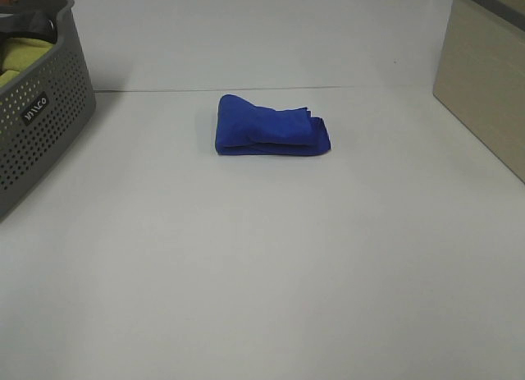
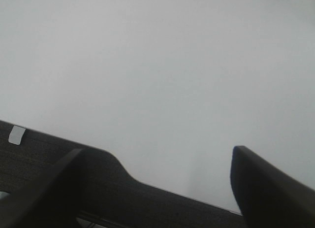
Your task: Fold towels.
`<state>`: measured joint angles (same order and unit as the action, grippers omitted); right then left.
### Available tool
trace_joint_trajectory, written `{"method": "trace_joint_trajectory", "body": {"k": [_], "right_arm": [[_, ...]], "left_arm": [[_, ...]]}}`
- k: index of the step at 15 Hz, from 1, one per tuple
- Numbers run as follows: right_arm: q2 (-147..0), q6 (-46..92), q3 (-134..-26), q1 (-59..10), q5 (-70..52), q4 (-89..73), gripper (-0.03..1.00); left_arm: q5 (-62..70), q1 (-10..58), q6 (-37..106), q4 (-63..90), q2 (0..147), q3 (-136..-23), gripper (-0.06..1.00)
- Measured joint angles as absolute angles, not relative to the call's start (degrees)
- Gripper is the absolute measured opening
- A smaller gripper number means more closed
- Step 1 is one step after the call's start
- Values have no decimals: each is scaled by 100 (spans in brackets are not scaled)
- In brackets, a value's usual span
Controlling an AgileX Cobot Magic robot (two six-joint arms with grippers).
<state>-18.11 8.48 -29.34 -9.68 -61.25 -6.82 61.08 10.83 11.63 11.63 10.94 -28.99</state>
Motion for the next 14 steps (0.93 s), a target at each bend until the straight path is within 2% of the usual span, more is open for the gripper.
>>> {"method": "trace_joint_trajectory", "body": {"k": [5,7,9,12,14], "right_arm": [[-1811,848,-2934,-968,-6125,-682,76],[-1811,848,-2934,-968,-6125,-682,76],[-1662,848,-2934,-716,-6119,-733,76],[-1083,848,-2934,-149,-6119,-756,76],[-613,848,-2934,-6,-6119,-785,76]], "left_arm": [[6102,1083,1163,1163,1094,-2899,56],[6102,751,1163,1169,1094,-2899,56],[6102,286,1163,1169,1008,-2899,56],[6091,29,1163,1169,458,-2899,56],[6079,6,1163,1197,23,-2899,56]]}}
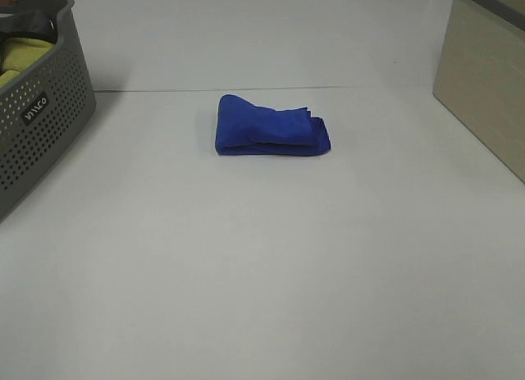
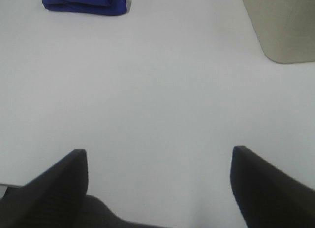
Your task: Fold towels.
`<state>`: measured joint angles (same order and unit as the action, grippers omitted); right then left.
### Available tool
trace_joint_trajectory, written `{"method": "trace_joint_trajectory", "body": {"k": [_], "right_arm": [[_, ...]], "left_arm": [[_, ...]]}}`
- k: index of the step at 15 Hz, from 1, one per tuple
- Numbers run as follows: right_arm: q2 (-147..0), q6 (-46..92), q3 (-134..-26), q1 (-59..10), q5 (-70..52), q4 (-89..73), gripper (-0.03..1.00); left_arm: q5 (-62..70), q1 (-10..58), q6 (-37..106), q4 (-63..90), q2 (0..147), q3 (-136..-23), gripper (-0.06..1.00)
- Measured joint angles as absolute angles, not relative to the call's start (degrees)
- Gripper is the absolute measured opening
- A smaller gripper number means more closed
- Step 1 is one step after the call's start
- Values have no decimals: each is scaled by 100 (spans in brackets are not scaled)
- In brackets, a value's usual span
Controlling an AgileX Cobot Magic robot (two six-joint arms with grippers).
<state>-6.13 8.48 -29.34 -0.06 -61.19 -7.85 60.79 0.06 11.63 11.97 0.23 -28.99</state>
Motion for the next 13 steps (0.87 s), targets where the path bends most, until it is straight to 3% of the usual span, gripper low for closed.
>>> {"method": "trace_joint_trajectory", "body": {"k": [13], "right_arm": [[34,848,-2899,-6,-6125,-848,76]], "left_arm": [[6079,6,1163,1203,-29,-2899,56]]}}
